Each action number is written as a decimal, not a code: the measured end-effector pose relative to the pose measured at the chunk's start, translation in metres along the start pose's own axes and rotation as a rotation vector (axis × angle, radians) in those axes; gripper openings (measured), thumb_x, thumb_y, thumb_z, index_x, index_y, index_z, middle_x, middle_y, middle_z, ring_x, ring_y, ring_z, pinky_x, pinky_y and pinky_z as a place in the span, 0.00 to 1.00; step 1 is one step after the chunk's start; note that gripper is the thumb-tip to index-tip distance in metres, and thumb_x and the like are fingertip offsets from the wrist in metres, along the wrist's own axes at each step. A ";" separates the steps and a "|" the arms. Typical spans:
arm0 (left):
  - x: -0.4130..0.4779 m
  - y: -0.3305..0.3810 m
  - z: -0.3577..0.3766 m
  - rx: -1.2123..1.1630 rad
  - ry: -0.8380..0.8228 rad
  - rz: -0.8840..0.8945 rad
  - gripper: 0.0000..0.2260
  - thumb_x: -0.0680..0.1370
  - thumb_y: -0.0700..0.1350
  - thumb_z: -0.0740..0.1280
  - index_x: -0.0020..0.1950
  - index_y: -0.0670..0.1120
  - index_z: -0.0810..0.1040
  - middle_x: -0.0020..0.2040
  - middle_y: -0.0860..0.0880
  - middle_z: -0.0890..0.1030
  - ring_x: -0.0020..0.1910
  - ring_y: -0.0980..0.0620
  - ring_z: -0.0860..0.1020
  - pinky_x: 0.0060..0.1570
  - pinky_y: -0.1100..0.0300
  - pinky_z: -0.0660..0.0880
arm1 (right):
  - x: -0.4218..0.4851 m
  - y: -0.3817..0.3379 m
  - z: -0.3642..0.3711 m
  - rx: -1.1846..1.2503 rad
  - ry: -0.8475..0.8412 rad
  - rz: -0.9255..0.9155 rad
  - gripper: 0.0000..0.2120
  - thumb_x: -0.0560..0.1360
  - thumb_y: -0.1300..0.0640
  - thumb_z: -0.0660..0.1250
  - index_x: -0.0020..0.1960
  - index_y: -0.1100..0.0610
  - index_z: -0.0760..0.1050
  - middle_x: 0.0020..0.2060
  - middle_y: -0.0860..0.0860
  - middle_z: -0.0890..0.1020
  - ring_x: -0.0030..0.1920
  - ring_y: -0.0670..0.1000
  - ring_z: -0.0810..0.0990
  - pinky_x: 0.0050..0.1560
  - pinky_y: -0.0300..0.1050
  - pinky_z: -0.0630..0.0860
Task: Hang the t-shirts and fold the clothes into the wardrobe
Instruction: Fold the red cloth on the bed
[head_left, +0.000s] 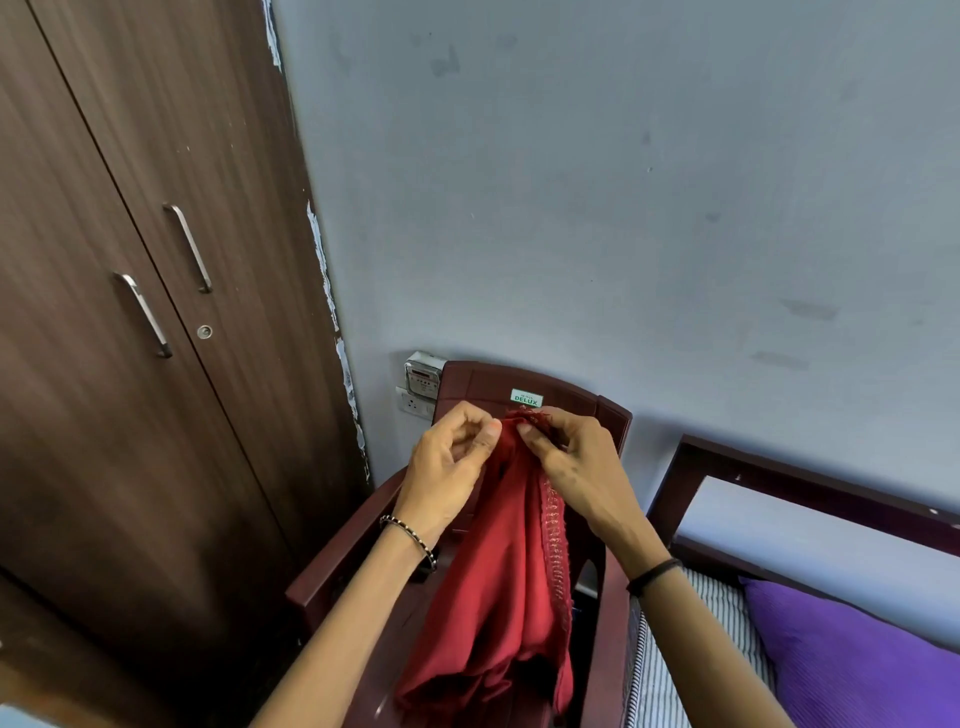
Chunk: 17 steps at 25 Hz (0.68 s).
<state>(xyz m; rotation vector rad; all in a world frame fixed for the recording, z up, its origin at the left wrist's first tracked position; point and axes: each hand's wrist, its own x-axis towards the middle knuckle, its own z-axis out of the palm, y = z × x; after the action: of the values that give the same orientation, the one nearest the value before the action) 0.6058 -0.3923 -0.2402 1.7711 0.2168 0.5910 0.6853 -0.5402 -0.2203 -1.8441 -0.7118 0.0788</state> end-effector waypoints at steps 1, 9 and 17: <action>0.002 0.003 0.002 -0.041 0.004 -0.009 0.10 0.79 0.53 0.68 0.46 0.47 0.77 0.35 0.55 0.77 0.37 0.57 0.73 0.41 0.61 0.70 | 0.002 -0.003 0.000 0.007 0.010 -0.005 0.08 0.81 0.56 0.68 0.56 0.49 0.86 0.47 0.42 0.87 0.52 0.39 0.83 0.55 0.38 0.77; -0.018 0.010 -0.005 -0.174 -0.393 -0.235 0.13 0.76 0.58 0.68 0.47 0.48 0.83 0.48 0.54 0.86 0.50 0.57 0.83 0.53 0.66 0.75 | 0.044 -0.020 -0.022 0.395 0.197 0.100 0.06 0.81 0.57 0.68 0.52 0.54 0.84 0.48 0.52 0.88 0.50 0.52 0.86 0.57 0.54 0.81; -0.036 -0.066 -0.056 0.716 -0.563 -0.724 0.30 0.78 0.66 0.44 0.66 0.53 0.76 0.65 0.47 0.78 0.63 0.47 0.76 0.64 0.52 0.68 | 0.067 -0.002 -0.066 0.372 0.582 0.164 0.08 0.80 0.57 0.62 0.49 0.52 0.80 0.38 0.45 0.79 0.40 0.48 0.75 0.47 0.47 0.72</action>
<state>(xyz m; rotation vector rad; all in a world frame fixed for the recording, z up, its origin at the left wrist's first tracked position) 0.5582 -0.3418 -0.3031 2.2587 0.6920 -0.5797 0.7645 -0.5616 -0.1739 -1.4567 -0.1242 -0.2015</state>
